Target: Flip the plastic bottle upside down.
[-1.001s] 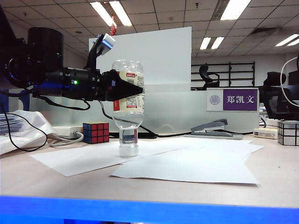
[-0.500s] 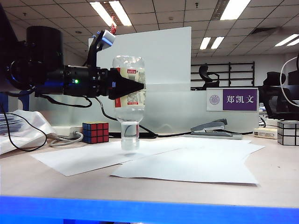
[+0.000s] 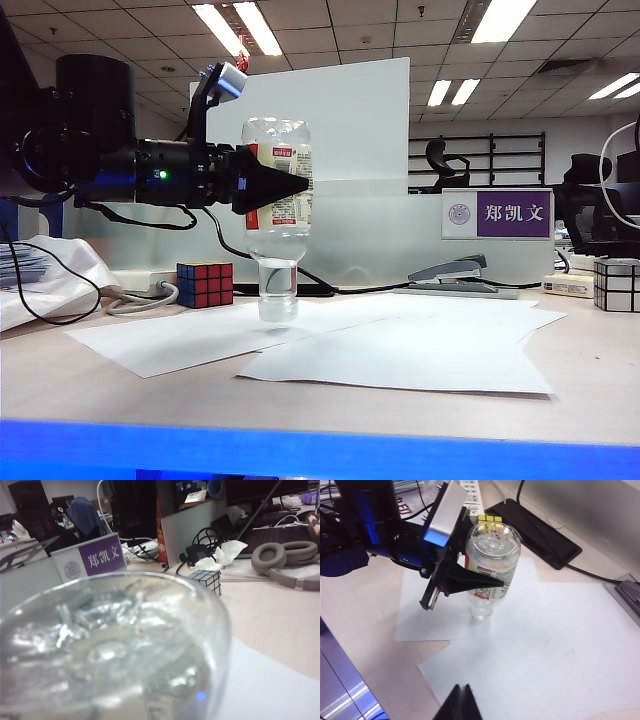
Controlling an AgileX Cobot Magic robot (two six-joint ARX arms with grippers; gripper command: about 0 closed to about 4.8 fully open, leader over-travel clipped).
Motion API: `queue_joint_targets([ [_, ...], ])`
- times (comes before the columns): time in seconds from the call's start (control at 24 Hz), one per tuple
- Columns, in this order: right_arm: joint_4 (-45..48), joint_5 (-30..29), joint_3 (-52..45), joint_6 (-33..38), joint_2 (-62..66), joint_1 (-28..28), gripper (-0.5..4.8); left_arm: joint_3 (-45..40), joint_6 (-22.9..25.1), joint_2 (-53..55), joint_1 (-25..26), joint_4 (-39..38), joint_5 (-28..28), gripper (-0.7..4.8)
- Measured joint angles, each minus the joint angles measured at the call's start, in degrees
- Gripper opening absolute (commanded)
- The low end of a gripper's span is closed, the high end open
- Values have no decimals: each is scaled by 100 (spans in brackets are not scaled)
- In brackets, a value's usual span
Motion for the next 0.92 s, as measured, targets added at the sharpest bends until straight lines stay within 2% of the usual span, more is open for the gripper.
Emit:
queue_joint_targets([
  [0.17, 4, -20, 0, 22, 0, 0, -5, -2, -2, 24, 0, -160, 48, -4],
  [0.54, 85, -46, 0, 109, -2, 0, -5, 68, -46, 396, 2, 352, 186, 0],
  [0.63, 83, -46, 0, 109, -2, 0, -5, 66, -50, 404, 2, 409, 186, 82],
  [0.67, 85, -46, 0, 109, -2, 0, -5, 63, -52, 404, 2, 422, 186, 145],
  [0.79, 127, -46, 0, 109, -2, 0, -5, 61, -72, 415, 2, 461, 184, 240],
  [0.83, 140, -46, 2, 109, -4, 0, -5, 61, -72, 417, 2, 463, 179, 306],
  [0.88, 151, -46, 2, 109, -4, 0, -5, 61, -85, 426, 0, 485, 157, 333],
  [0.92, 157, -46, 0, 109, -4, 0, -5, 63, -129, 428, 0, 487, 153, 384],
])
